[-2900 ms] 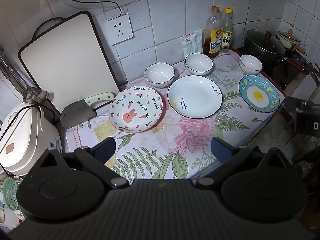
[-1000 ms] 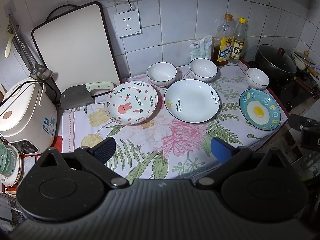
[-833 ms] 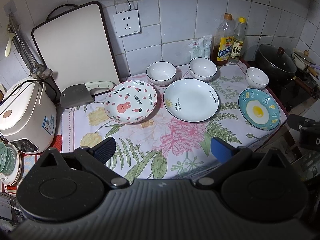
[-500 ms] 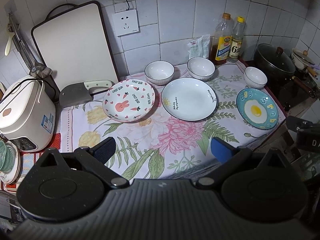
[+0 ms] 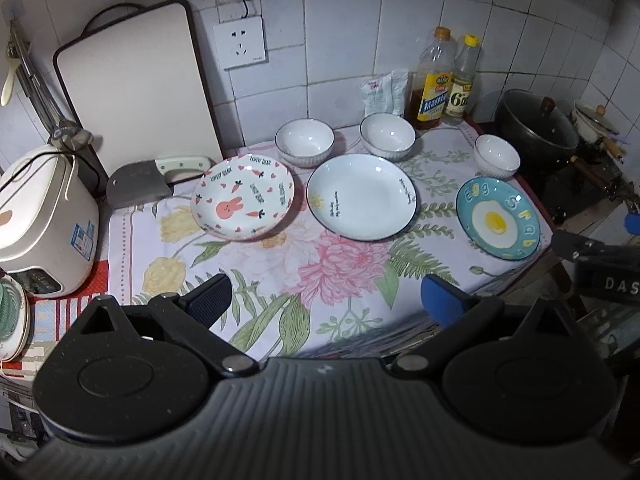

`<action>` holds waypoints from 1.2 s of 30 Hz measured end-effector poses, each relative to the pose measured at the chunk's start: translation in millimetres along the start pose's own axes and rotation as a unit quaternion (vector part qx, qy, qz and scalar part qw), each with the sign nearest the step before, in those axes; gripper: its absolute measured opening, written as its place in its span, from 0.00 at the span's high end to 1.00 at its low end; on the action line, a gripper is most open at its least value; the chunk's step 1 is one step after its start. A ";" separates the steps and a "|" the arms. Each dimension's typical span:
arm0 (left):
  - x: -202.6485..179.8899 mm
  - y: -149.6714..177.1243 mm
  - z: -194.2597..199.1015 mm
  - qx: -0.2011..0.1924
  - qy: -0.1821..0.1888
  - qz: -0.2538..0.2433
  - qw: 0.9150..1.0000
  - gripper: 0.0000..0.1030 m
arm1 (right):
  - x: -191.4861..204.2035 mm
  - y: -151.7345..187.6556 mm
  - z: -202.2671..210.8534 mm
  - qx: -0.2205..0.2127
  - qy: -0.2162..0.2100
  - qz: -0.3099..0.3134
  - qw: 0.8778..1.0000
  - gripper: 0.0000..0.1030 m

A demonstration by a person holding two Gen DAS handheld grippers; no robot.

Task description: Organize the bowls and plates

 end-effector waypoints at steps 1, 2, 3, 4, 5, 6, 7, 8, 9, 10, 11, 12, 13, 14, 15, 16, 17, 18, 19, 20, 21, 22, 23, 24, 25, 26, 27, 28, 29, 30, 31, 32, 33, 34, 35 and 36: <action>0.1 -3.6 1.0 -0.003 0.002 0.003 1.000 0.00 | 0.2 -2.0 -0.8 0.000 -0.009 0.001 1.000 0.00; 0.2 -7.3 1.3 -0.005 0.003 0.007 1.000 0.01 | 0.6 -3.9 -1.9 0.000 -0.018 0.002 1.000 0.00; -0.2 -11.2 1.0 -0.006 0.006 0.010 1.000 0.02 | 0.1 -6.7 -3.2 0.000 -0.028 0.002 1.000 0.00; -1.3 -15.3 1.1 -0.008 0.008 0.013 1.000 0.02 | 0.3 -9.2 -4.9 0.000 -0.036 0.004 0.999 0.00; -2.2 -19.6 -0.1 -0.010 0.010 0.018 1.000 0.02 | 0.3 -11.4 -6.9 0.000 -0.043 0.006 0.999 0.00; -2.7 -23.7 -2.6 -0.011 0.011 0.023 1.000 0.02 | 0.1 -14.0 -9.7 0.000 -0.050 0.009 0.999 0.01; -3.1 -27.5 -6.2 -0.008 0.010 0.027 1.000 0.03 | 0.0 -16.6 -13.8 0.000 -0.057 0.012 0.998 0.01; -3.5 -31.4 -10.6 -0.007 0.009 0.033 0.999 0.03 | -0.2 -19.4 -18.7 -0.001 -0.065 0.013 0.998 0.02; -3.9 -35.4 -15.7 -0.005 0.008 0.039 0.999 0.04 | -0.9 -21.9 -23.3 -0.003 -0.073 0.013 0.997 0.03; -4.3 -38.8 -20.4 -0.004 0.006 0.044 0.999 0.04 | -1.7 -25.0 -29.4 -0.008 -0.084 0.011 0.996 0.05; -4.8 -42.1 -24.7 -0.006 0.005 0.049 0.999 0.05 | -2.2 -28.1 -35.5 -0.014 -0.096 0.009 0.995 0.05; -5.8 -44.7 -28.9 -0.010 0.004 0.054 0.998 0.06 | -2.3 -31.5 -41.8 -0.025 -0.115 0.009 0.993 0.05; -6.8 -46.7 -34.7 -0.012 0.002 0.059 0.998 0.06 | -1.8 -34.1 -46.6 -0.040 -0.136 0.012 0.990 0.05; -8.0 -48.1 -41.5 -0.012 0.001 0.066 0.998 0.07 | -2.1 -36.9 -52.1 -0.054 -0.155 0.018 0.986 0.05; -9.0 -49.6 -49.3 -0.014 0.000 0.074 0.997 0.10 | -2.9 -38.7 -61.4 -0.065 -0.171 0.025 0.983 0.05; -9.8 -49.7 -58.5 -0.011 -0.005 0.083 0.996 0.12 | -3.6 -39.4 -72.6 -0.066 -0.178 0.029 0.981 0.06; -11.1 -49.9 -67.6 -0.011 -0.008 0.090 0.996 0.14 | -4.7 -39.5 -85.1 -0.061 -0.185 0.028 0.980 0.10; -12.9 -50.4 -76.6 -0.015 -0.008 0.096 0.995 0.14 | -5.0 -39.4 -96.7 -0.056 -0.193 0.026 0.979 0.12; -15.0 -50.2 -87.4 -0.012 -0.011 0.100 0.995 0.14 | -5.6 -38.0 -110.8 -0.049 -0.203 0.023 0.978 0.15; -18.0 -49.7 -98.7 -0.008 -0.013 0.101 0.995 0.14 | -6.2 -36.4 -125.2 -0.040 -0.208 0.019 0.977 0.16; -21.7 -50.4 -110.1 -0.009 -0.009 0.100 0.995 0.14 | -6.5 -34.1 -139.9 -0.032 -0.213 0.016 0.976 0.17; -25.7 -50.6 -122.2 -0.009 -0.007 0.095 0.995 0.14 | -6.9 -31.7 -154.2 -0.030 -0.214 0.013 0.976 0.18; -29.5 -50.6 -134.9 -0.007 -0.007 0.089 0.996 0.14 | -7.2 -29.9 -166.2 -0.031 -0.210 0.012 0.977 0.18; -33.5 -50.8 -147.6 -0.010 -0.004 0.081 0.997 0.14 | -7.0 -27.9 -177.6 -0.033 -0.202 0.016 0.979 0.18; -36.2 -50.2 -160.8 -0.011 -0.006 0.075 0.997 0.14 | -5.2 -25.9 -187.9 -0.038 -0.195 0.023 0.980 0.18; -38.4 -49.8 -173.5 -0.009 -0.010 0.071 0.997 0.14 | -4.8 -24.6 -197.2 -0.042 -0.191 0.023 0.980 0.18; -41.2 -49.1 -185.9 -0.010 -0.007 0.066 0.998 0.14 | -4.1 -22.2 -209.6 -0.042 -0.187 0.014 0.981 0.18; -43.2 -48.3 -198.3 -0.011 -0.005 0.064 0.998 0.14 | -7.5 -17.6 -217.8 -0.039 -0.186 0.002 0.982 0.18; -45.1 -47.2 -210.0 -0.012 0.000 0.063 0.998 0.15 | -9.8 -13.8 -231.3 -0.036 -0.182 -0.015 0.982 0.20; -47.6 -45.7 -221.2 -0.016 0.007 0.061 0.998 0.16 | -11.7 -10.0 -243.9 -0.036 -0.179 -0.029 0.983 0.21; -50.3 -44.7 -232.6 -0.020 0.014 0.059 0.998 0.16 | -13.2 -6.6 -255.5 -0.036 -0.174 -0.037 0.983 0.24; -53.4 -43.0 -244.2 -0.018 0.018 0.056 0.998 0.16 | -13.8 -3.5 -265.1 -0.037 -0.170 -0.044 0.984 0.28; -57.3 -41.4 -255.6 -0.013 0.020 0.050 0.998 0.19 | -14.8 0.0 -275.3 -0.037 -0.164 -0.052 0.984 0.29; -60.6 -40.0 -266.8 -0.008 0.022 0.045 0.999 0.20 | -14.8 2.5 -283.0 -0.038 -0.159 -0.059 0.985 0.33; -63.4 -38.2 -277.0 -0.004 0.019 0.040 0.999 0.25 | -14.8 4.8 -290.9 -0.039 -0.158 -0.064 0.985 0.37; -66.0 -37.2 -286.6 0.004 0.013 0.035 0.999 0.29 | -14.2 7.6 -298.3 -0.036 -0.158 -0.071 0.984 0.40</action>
Point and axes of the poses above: each gripper's, at about its wrist camera, not at the fingertips, and z roughly against the way its jaws point, x to its left, y to its underside, the point moved 10 cm from there along -z, roughly the way its jaws point, and after that the axes turned 15 degrees about -y, right-handed, at the moved point
